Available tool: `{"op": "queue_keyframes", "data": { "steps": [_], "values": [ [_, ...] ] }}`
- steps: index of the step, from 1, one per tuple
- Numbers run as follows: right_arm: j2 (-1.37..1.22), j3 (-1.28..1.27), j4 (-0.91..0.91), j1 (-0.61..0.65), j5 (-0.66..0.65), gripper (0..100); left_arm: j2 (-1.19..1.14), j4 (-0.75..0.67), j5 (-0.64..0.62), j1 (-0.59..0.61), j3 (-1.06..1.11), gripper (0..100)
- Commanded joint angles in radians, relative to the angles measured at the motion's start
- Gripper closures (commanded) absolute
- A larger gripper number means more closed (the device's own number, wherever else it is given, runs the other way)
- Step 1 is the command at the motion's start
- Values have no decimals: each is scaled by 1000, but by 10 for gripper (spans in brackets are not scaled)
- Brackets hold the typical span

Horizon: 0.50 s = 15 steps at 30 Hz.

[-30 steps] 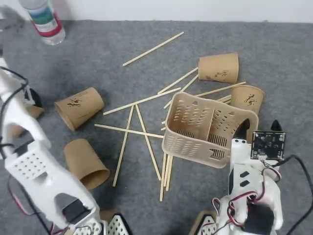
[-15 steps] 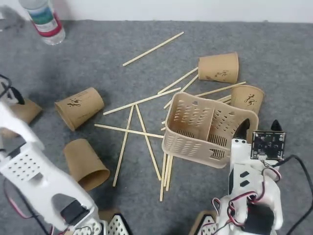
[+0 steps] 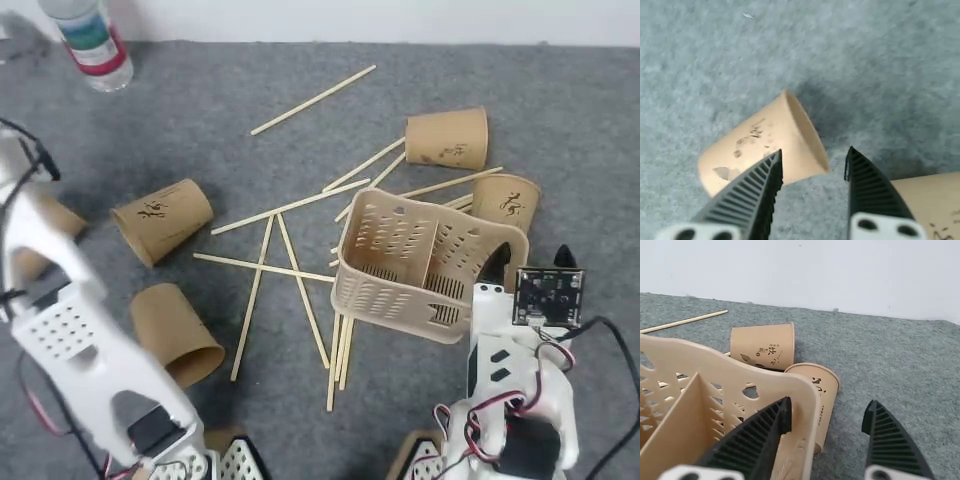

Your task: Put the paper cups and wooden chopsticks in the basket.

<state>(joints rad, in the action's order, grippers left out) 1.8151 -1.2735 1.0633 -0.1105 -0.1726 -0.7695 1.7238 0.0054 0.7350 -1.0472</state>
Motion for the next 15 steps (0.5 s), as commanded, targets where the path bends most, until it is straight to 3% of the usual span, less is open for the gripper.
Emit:
{"op": "queue_keyframes", "data": {
  "steps": [1, 9, 15],
  "values": [
    [-1, -40, -2, 21, -20, 753, -44, -8, -72, 0, -39, 803],
    [-1, -40, -2, 21, -20, 753, -124, -21, -66, 43, -39, 804],
    [-1, -40, -2, 21, -20, 753, -121, 21, 20, 98, -39, 809]
  ]
}}
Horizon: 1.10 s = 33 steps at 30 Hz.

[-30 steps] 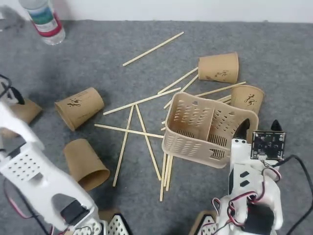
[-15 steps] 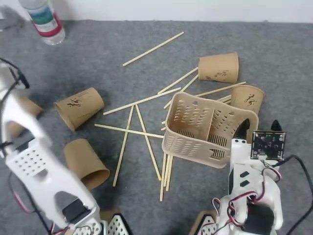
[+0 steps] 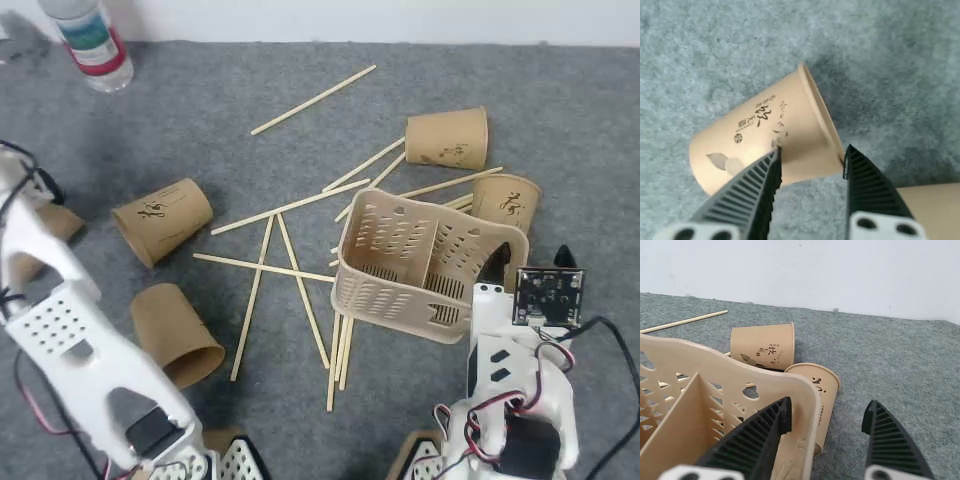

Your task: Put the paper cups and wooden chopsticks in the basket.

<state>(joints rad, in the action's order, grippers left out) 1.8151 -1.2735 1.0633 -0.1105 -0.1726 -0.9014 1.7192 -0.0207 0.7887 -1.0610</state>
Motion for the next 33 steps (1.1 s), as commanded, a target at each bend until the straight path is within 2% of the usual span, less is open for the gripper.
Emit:
{"op": "queue_keyframes", "data": {
  "steps": [1, 19, 27, 33],
  "values": [
    [-1, -40, -2, 21, -20, 753, 9, 26, 60, 55, -25, 809],
    [-1, -41, -1, 22, -20, 753, 12, 26, 299, 272, -47, 848],
    [-1, -41, 2, 22, -20, 753, 2, 26, 292, 371, -142, 849],
    [-1, -41, 2, 22, -20, 753, -5, 21, 255, 362, -159, 849]
  ]
}}
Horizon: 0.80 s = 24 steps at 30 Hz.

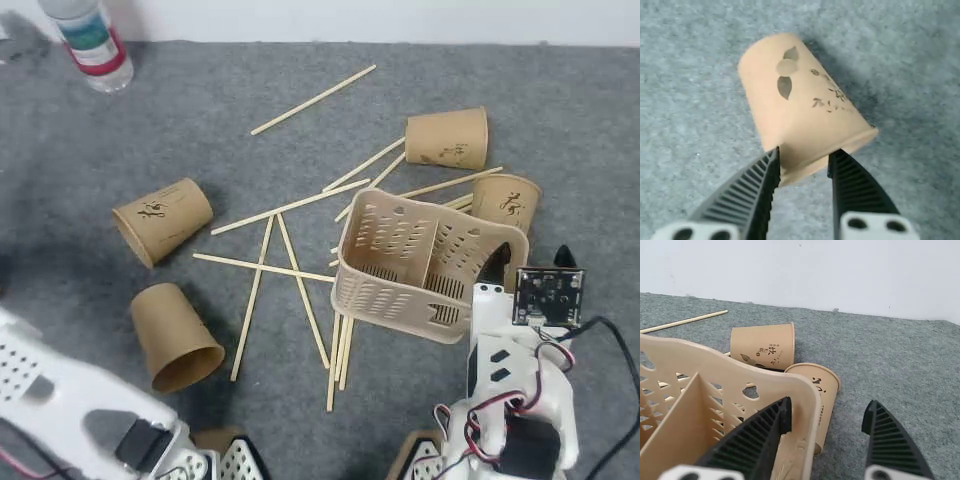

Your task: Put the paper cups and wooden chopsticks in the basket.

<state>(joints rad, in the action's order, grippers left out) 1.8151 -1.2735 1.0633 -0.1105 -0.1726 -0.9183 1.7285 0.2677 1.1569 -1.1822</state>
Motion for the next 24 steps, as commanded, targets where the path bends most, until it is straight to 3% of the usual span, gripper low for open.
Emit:
{"op": "queue_keyframes", "data": {
  "steps": [1, 5, 11, 17, 21, 24],
  "values": [
    [-1, -41, 2, 22, -20, 753, 3, 0, -37, -12, -39, 849],
    [-1, -41, 2, 22, -20, 753, -46, -44, -28, -21, -45, 861],
    [-1, -41, 1, 22, -20, 753, -94, -143, 95, -21, -45, 980],
    [-1, -41, -2, 22, -20, 753, -89, -167, 97, -15, -50, 986],
    [-1, -41, -2, 22, -20, 753, -87, -129, 94, -25, -117, 988],
    [-1, -54, -8, 22, -20, 753, -63, 3, 100, -66, -265, 988]
  ]
}}
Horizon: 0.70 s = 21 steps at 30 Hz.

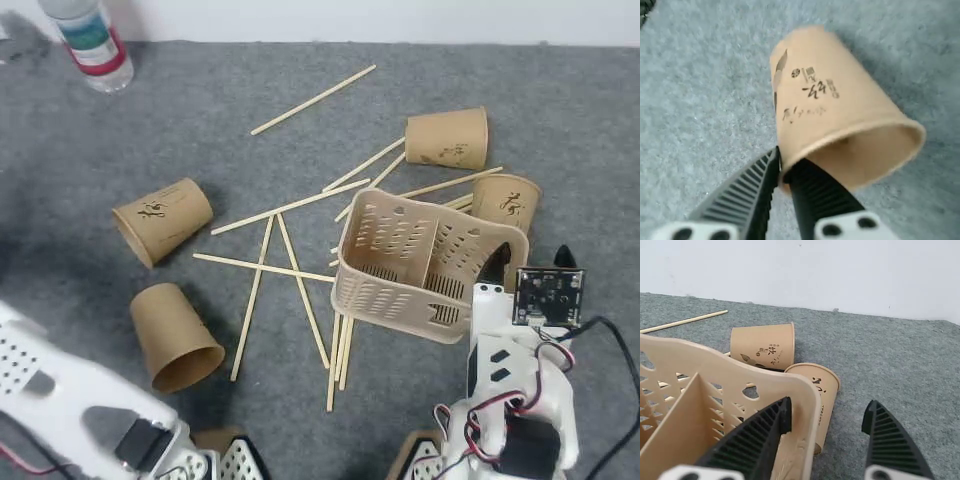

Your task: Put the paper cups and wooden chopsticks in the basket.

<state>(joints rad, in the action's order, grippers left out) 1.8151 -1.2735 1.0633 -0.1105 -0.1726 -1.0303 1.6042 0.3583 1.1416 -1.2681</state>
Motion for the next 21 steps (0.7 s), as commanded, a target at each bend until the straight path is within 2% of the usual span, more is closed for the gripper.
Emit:
{"op": "queue_keyframes", "data": {
  "steps": [1, 6, 12, 17, 21],
  "values": [
    [-1, -58, -18, 22, -20, 753, 60, 164, 8, -74, -229, 988],
    [-1, -71, -27, 22, -20, 753, 210, 157, 6, -115, -274, 988],
    [-1, -71, -27, 22, -11, 753, 496, 157, 0, -230, -44, 988],
    [1, -23, -7, -1, -14, 753, 815, 155, -21, -416, 189, 989],
    [1, 126, 44, -173, -12, 755, 1066, 152, -32, -606, 366, 989]
  ]
}}
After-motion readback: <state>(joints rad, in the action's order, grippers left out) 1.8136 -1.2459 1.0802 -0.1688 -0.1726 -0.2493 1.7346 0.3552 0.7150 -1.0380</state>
